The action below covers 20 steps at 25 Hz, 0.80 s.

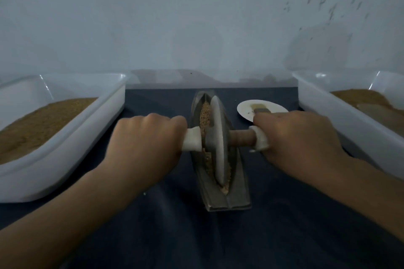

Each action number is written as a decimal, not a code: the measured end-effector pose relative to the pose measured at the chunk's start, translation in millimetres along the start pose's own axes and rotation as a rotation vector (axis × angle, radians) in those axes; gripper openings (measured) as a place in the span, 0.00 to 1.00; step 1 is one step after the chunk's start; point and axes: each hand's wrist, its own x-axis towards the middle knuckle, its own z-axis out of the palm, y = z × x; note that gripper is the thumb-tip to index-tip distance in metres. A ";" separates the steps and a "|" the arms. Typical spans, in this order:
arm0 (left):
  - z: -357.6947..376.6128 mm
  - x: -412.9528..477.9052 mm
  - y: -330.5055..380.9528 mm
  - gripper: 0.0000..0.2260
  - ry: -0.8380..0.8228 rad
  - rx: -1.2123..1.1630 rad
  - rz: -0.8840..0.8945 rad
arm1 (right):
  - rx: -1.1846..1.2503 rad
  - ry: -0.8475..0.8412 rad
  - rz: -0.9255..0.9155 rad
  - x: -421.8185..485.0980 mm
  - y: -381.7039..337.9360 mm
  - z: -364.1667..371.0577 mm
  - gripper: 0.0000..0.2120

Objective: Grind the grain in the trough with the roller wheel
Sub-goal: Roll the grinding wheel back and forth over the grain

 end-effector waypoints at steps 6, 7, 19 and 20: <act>33.0 67.8 1.6 0.03 -0.257 0.059 -0.244 | -0.040 -0.279 0.213 71.3 -5.1 46.0 0.08; 36.0 80.0 -0.7 0.01 -0.306 0.023 -0.256 | -0.025 -0.335 0.234 81.9 -3.4 50.4 0.05; 19.8 63.5 4.2 0.01 -0.300 0.095 -0.221 | -0.010 -0.293 0.223 61.1 -5.7 38.9 0.04; 25.3 80.9 2.0 0.04 -0.337 0.094 -0.232 | 0.024 -0.379 0.268 75.0 -4.7 45.9 0.03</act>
